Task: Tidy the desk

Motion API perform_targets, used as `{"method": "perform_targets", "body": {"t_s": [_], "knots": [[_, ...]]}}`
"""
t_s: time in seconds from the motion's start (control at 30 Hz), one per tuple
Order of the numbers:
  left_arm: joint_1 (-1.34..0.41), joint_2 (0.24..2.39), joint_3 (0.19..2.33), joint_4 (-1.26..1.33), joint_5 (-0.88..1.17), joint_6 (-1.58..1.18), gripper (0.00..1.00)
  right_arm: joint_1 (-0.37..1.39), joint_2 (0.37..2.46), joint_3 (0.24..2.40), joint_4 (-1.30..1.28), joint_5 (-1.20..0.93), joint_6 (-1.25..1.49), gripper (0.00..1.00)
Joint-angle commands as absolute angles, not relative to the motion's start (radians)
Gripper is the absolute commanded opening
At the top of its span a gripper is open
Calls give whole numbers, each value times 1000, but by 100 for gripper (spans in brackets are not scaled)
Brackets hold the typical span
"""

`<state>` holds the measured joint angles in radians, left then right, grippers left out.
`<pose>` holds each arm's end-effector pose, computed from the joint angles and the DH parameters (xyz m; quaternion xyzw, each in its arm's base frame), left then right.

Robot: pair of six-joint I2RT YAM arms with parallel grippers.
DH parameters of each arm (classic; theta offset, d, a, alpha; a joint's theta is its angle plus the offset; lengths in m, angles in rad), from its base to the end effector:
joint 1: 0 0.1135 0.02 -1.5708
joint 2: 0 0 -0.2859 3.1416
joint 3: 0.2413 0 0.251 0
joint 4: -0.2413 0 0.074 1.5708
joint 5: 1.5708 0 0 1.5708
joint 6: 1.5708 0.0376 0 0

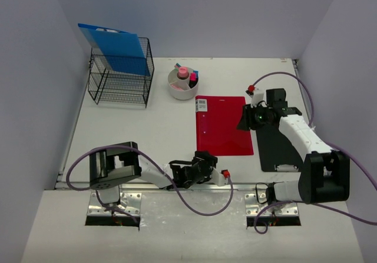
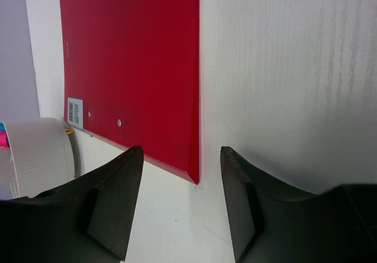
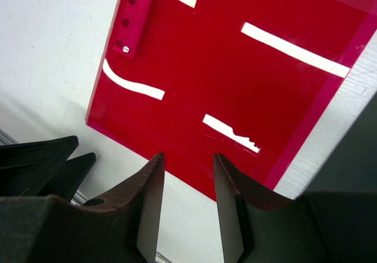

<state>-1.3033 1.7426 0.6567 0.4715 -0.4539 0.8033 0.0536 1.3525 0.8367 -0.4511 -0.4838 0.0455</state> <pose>0.1014 -0.3078 0.1454 0.7006 0.5179 0.0826 0.4839 0.2593 0.0314 0.2363 -0.0750 0.9267 0.2427 0.2770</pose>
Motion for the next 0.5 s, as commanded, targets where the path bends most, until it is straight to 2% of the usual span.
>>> {"method": "perform_targets", "body": {"t_s": [0.0,0.3,0.47], "knots": [[-1316,1787,682,534,-480,793,52,39,1359,889,-435,-512,54,39],[-1294,1876,671,641,-536,860,45,30,1356,884,-440,-514,43,39],[-1271,1925,682,673,-547,906,35,29,1354,882,-443,-519,38,38]]}}
